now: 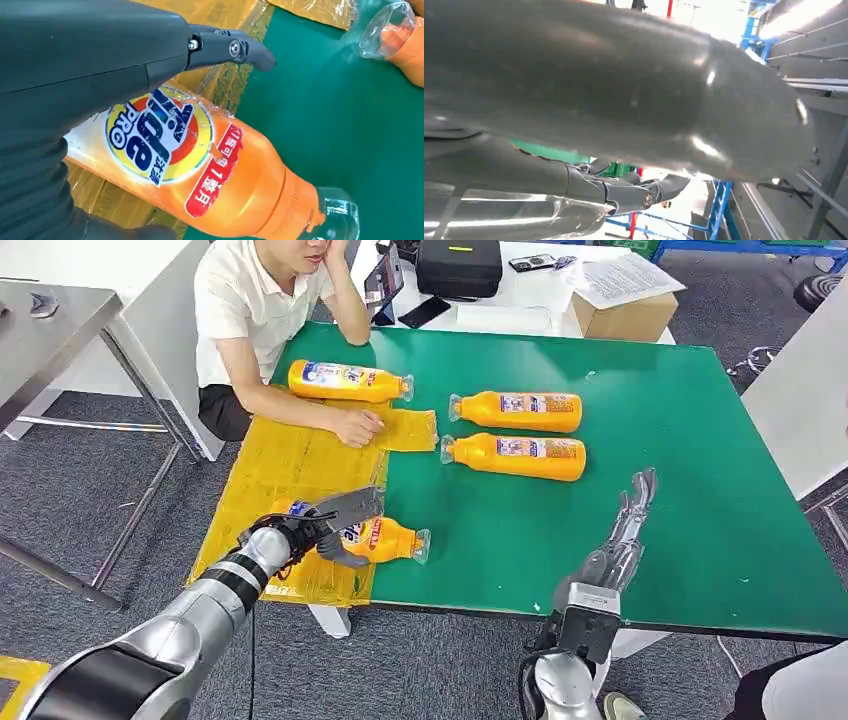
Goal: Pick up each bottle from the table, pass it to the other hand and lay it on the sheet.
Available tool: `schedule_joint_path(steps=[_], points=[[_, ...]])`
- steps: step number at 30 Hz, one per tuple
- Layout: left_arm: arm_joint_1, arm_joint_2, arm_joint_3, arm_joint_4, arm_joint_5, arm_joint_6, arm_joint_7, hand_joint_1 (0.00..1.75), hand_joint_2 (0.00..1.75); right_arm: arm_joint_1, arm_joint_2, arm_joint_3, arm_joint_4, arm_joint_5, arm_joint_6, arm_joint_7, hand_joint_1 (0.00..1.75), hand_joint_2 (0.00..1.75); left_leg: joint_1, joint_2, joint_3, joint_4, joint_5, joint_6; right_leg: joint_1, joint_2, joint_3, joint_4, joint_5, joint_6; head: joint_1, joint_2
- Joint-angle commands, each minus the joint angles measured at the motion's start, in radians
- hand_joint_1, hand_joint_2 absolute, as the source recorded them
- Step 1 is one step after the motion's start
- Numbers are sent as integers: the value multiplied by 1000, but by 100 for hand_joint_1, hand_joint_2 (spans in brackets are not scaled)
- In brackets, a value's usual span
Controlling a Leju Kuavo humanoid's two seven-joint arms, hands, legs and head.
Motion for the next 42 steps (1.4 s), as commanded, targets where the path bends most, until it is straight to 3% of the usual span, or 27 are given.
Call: schedule_joint_path(steps=[1,6,7,8,15,18,19,20,22,25,41,42], points=[[31,-5,-6,89,15,-6,-2,0,175,-37,-37,16,88,11,2,1,0,0,0,2,4,-3,0,-1,0,2,3,-2,0,-1,0,0],[38,-3,-12,77,18,16,-10,0,175,-31,-35,10,84,21,2,1,0,0,0,3,5,-3,-1,-2,0,4,4,-3,0,-2,0,0],[53,-7,-20,42,20,57,-66,0,175,-24,-30,-1,75,37,2,1,0,0,1,3,5,-3,-1,-2,1,4,4,-3,0,-3,0,0],[89,-26,-24,-39,28,139,-167,0,175,-7,-31,-9,53,51,2,1,0,0,0,1,4,-3,0,-1,0,2,4,-2,0,-1,0,0],[373,-98,-97,-624,-43,669,-431,0,175,35,-33,0,9,87,2,1,0,0,0,-2,0,0,-1,0,0,-2,0,-1,-2,-1,1,0],[440,-88,-188,-771,-14,838,-470,0,175,18,-33,12,104,199,2,1,0,0,0,1,0,1,-4,-1,0,1,-1,0,-3,-2,0,0],[470,-80,-215,-819,57,878,-507,0,175,-3,-51,-13,169,354,2,1,0,0,-1,1,-3,0,-2,0,-1,1,-3,-1,-1,-1,0,0],[477,-81,-217,-831,84,878,-511,0,175,-4,-52,-24,161,371,2,1,0,0,-1,1,0,-2,-2,-1,-1,1,-1,-3,-1,-1,0,0],[533,-111,-194,-903,310,791,-503,0,175,-7,-47,-138,212,558,2,1,0,0,-1,0,-2,-2,-2,0,-1,1,-1,-3,-1,-1,0,0],[576,-90,-229,-999,420,799,-512,0,175,-10,-99,-238,234,716,2,1,0,0,-1,-2,-3,-1,-2,-1,-1,-2,-3,-3,-1,-1,0,0],[572,-78,-235,-1007,424,798,-511,0,175,-11,-96,-256,243,750,2,1,0,0,-2,0,-3,-1,-2,0,-1,0,-4,-2,-1,-1,0,0],[578,-67,-246,-1022,419,789,-523,0,175,-26,-84,-340,315,916,2,36,0,0,-2,0,-2,-1,-2,-1,-1,1,-2,-2,-1,-1,0,0]])
